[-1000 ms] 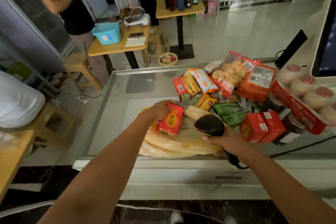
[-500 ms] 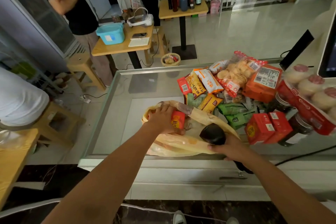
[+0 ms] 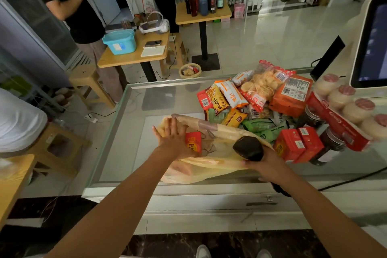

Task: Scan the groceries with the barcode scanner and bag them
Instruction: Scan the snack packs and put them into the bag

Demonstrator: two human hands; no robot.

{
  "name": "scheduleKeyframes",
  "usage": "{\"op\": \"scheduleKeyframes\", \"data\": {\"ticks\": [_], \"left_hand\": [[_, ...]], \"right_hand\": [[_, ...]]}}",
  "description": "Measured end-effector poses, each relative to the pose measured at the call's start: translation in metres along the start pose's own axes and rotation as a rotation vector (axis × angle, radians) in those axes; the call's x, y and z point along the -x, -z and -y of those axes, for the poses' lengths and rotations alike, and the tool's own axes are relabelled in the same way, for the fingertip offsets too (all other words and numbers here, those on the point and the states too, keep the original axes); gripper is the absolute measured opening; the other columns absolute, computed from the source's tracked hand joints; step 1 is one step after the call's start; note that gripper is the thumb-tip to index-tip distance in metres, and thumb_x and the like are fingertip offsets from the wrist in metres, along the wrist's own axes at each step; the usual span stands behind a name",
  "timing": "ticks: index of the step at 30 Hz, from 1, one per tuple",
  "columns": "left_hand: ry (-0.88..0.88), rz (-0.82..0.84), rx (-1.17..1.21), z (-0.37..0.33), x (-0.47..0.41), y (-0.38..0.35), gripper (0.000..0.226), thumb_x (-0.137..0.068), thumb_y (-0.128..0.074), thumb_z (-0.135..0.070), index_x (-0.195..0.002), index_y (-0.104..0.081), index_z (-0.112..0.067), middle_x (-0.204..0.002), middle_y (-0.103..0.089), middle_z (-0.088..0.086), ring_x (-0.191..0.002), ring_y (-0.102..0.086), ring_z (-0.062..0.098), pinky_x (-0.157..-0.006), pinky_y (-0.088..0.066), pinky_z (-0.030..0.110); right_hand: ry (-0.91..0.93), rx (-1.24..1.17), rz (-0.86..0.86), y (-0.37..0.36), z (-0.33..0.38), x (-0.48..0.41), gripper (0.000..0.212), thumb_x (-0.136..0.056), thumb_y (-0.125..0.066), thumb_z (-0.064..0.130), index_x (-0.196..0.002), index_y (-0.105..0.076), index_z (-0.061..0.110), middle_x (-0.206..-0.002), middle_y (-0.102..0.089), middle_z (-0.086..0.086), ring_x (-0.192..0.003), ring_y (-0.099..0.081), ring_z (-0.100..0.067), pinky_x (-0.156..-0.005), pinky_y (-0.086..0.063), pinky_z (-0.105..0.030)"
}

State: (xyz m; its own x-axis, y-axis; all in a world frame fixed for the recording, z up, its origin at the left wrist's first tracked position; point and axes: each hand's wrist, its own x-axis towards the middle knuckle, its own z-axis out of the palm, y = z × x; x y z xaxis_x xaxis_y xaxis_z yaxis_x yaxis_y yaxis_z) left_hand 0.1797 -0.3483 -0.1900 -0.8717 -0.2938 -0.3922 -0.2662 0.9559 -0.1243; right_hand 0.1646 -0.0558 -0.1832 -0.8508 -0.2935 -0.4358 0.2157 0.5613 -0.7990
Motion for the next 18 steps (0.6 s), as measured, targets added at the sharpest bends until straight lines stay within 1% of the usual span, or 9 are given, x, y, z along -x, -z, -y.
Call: {"op": "scheduleKeyframes", "data": {"ticks": [3,5,7,8,10,12,14,16,18], "left_hand": [[-0.098,-0.016,-0.063,0.016,0.002,0.017,0.121,-0.069,-0.065,-0.077,-0.156,0.009,-0.035,-0.161,0.029,0.008,-0.147,0.030,0.032,-0.105,0.015,0.074],[-0.111,-0.162,0.095,0.027,0.009,0.025,0.101,-0.074,-0.071,-0.063,-0.154,-0.015,-0.037,-0.165,0.005,0.005,-0.153,0.005,0.030,-0.115,0.002,0.068],[0.080,-0.403,0.457,0.033,0.017,0.021,0.077,-0.078,-0.072,-0.042,-0.144,-0.035,-0.029,-0.153,-0.023,0.008,-0.144,-0.026,0.033,-0.116,-0.024,0.053],[0.243,-0.425,0.665,0.031,0.022,0.016,0.076,-0.079,-0.072,-0.037,-0.143,-0.034,-0.024,-0.148,-0.027,0.011,-0.138,-0.033,0.036,-0.112,-0.031,0.048],[0.534,-0.219,1.094,0.023,0.031,0.004,0.090,-0.081,-0.076,-0.038,-0.151,-0.021,-0.020,-0.149,-0.024,0.017,-0.134,-0.036,0.041,-0.107,-0.037,0.049],[0.610,-0.027,1.245,0.011,0.036,-0.003,0.096,-0.083,-0.076,-0.037,-0.155,-0.015,-0.022,-0.152,-0.022,0.018,-0.133,-0.038,0.042,-0.103,-0.039,0.051],[0.517,-0.053,1.194,0.008,0.029,-0.008,0.078,-0.087,-0.070,-0.028,-0.152,-0.028,-0.020,-0.146,-0.035,0.017,-0.124,-0.048,0.039,-0.101,-0.045,0.048],[0.409,-0.143,1.157,0.006,0.023,-0.010,0.048,-0.090,-0.055,-0.018,-0.138,-0.049,-0.014,-0.131,-0.057,0.014,-0.111,-0.058,0.035,-0.097,-0.051,0.047],[0.405,-0.188,1.206,0.007,0.023,-0.013,0.036,-0.092,-0.043,-0.010,-0.123,-0.061,-0.010,-0.114,-0.067,0.012,-0.102,-0.062,0.033,-0.090,-0.054,0.044]], "right_hand": [[0.046,-0.005,-0.069,0.009,0.002,-0.004,0.057,-0.076,-0.081,0.024,-0.128,-0.059,0.024,-0.114,-0.064,0.003,-0.108,-0.058,-0.020,-0.084,-0.048,-0.034],[0.038,-0.010,-0.066,0.014,0.006,-0.004,0.054,-0.078,-0.080,0.026,-0.127,-0.059,0.026,-0.115,-0.064,0.001,-0.103,-0.057,-0.018,-0.073,-0.046,-0.025],[0.032,0.011,-0.027,0.017,0.009,-0.002,0.056,-0.078,-0.079,0.029,-0.129,-0.056,0.031,-0.116,-0.063,0.002,-0.101,-0.059,-0.017,-0.061,-0.047,-0.020],[0.050,0.045,-0.023,0.017,0.011,-0.001,0.059,-0.077,-0.080,0.029,-0.130,-0.054,0.032,-0.115,-0.062,0.003,-0.103,-0.059,-0.017,-0.066,-0.049,-0.022],[0.100,0.116,-0.030,0.018,0.014,-0.001,0.063,-0.076,-0.080,0.029,-0.133,-0.052,0.031,-0.114,-0.062,0.005,-0.108,-0.057,-0.017,-0.083,-0.046,-0.029],[0.143,0.127,-0.033,0.016,0.017,0.000,0.063,-0.077,-0.079,0.027,-0.133,-0.052,0.031,-0.113,-0.061,0.007,-0.108,-0.055,-0.016,-0.088,-0.044,-0.032],[0.174,0.116,-0.027,0.012,0.020,0.000,0.062,-0.076,-0.080,0.025,-0.132,-0.054,0.030,-0.113,-0.062,0.007,-0.109,-0.055,-0.015,-0.091,-0.045,-0.033],[0.158,0.091,-0.017,0.009,0.018,-0.002,0.058,-0.075,-0.081,0.024,-0.128,-0.058,0.024,-0.112,-0.063,0.004,-0.109,-0.056,-0.017,-0.089,-0.043,-0.031],[0.140,0.094,-0.013,0.008,0.016,-0.003,0.057,-0.075,-0.081,0.023,-0.127,-0.058,0.020,-0.111,-0.063,0.002,-0.109,-0.056,-0.019,-0.089,-0.042,-0.031]]}}
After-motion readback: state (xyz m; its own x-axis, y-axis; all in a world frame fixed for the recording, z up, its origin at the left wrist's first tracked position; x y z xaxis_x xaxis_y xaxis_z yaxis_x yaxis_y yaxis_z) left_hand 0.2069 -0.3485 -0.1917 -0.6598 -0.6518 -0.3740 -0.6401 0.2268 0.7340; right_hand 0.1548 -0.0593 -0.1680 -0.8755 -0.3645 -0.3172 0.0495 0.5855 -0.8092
